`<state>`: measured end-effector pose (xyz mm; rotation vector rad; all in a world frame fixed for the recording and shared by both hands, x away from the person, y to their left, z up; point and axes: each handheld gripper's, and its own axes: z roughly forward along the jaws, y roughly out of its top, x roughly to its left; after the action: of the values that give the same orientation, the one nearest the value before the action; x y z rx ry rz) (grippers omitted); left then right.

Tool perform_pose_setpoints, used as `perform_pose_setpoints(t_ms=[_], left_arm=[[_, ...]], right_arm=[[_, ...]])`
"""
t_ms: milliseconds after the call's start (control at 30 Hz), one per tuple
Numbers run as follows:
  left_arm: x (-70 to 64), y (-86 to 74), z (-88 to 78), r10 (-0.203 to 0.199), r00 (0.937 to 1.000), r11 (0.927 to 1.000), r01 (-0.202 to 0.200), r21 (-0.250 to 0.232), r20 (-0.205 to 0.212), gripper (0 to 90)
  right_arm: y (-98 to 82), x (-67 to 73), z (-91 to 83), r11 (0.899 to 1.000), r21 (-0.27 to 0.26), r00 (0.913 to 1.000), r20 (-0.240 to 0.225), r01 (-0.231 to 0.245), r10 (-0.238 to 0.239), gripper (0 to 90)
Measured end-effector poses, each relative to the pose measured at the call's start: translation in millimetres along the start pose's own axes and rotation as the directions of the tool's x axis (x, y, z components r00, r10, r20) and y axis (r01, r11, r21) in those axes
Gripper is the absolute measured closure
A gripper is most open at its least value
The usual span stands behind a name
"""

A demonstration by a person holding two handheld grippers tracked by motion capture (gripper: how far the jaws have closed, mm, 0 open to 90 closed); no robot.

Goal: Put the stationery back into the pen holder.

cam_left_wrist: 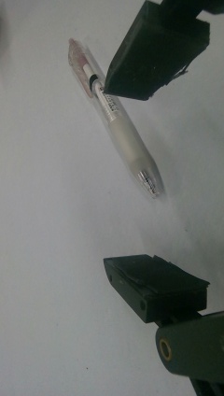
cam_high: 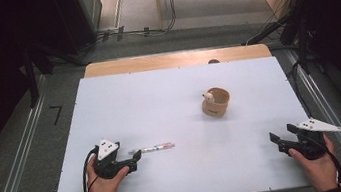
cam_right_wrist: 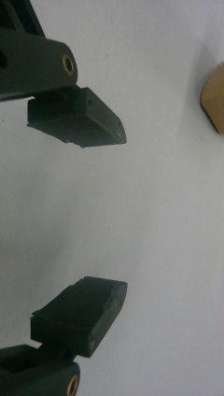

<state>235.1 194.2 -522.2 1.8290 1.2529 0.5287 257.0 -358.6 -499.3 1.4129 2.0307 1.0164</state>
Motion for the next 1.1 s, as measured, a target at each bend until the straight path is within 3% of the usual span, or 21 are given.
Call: perform_pose_setpoints(t_ms=[500,633,1000,1100], left_arm=[[-2.1,2.4,5.6,0.028,0.9991,0.9995,-0.028,0.014,0.032,24.0],[-2.8,3.4,8.0,0.040,0.9981,0.9985,-0.042,0.035,0.047,29.9],[-5.5,5.2,12.4,0.075,0.9955,0.9948,-0.079,0.065,0.057,35.7],[-6.9,5.1,13.1,0.086,0.9940,0.9936,-0.090,0.067,0.069,43.0]], right_arm=[[0.4,1.3,1.1,1.000,0.002,1.0000,-0.004,0.003,-0.003,23.2],[0.4,1.7,1.5,1.000,0.004,1.0000,-0.004,0.006,-0.006,23.2],[0.6,2.1,2.0,1.000,0.007,1.0000,-0.007,0.006,-0.006,23.2],[0.6,2.2,2.1,1.000,0.009,1.0000,-0.008,0.006,-0.006,23.3]])
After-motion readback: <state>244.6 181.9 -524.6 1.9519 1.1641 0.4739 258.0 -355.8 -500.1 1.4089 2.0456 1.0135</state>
